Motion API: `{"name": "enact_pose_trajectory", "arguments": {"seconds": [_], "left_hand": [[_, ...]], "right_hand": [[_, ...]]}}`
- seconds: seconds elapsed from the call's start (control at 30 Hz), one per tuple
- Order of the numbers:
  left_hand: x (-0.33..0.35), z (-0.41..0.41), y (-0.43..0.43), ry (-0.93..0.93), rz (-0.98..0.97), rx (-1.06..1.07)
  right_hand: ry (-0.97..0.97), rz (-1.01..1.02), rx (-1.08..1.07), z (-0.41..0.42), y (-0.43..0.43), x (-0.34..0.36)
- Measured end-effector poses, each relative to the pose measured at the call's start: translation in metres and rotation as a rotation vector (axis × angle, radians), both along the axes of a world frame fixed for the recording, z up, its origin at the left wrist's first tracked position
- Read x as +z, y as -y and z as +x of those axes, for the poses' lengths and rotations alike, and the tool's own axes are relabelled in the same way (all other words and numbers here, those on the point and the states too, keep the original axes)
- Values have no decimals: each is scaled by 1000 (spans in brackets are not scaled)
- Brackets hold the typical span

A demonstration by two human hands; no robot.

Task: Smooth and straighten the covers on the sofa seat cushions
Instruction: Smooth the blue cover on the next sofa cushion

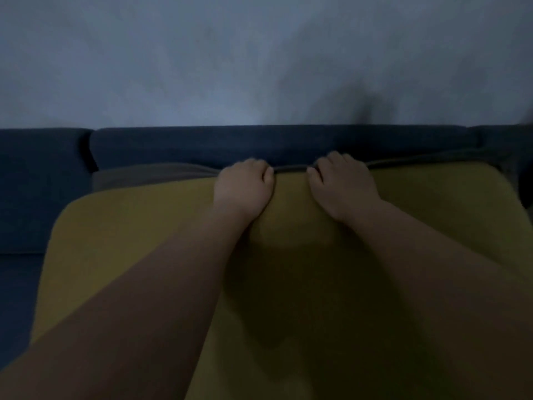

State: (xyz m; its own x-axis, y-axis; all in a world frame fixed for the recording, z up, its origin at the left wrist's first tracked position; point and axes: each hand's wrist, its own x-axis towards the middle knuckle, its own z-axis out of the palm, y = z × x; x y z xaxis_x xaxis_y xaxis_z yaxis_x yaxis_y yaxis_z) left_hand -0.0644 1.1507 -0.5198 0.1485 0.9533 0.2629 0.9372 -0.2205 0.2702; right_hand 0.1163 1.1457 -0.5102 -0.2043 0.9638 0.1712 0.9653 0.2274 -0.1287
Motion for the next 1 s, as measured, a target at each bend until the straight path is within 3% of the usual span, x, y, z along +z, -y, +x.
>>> {"name": "enact_pose_trajectory", "arguments": {"seconds": [0.27, 0.67, 0.87, 1.0], "left_hand": [[-127, -2, -6, -80, -272, 38], [-208, 13, 4, -61, -225, -20], [-295, 37, 67, -122, -381, 5], [-315, 36, 65, -106, -328, 12]], "right_hand": [[36, -109, -31, -14, -5, -134], [-14, -144, -104, 1, 11, -205], [15, -361, -62, 13, 83, -297], [43, -295, -80, 15, 81, -318]]}}
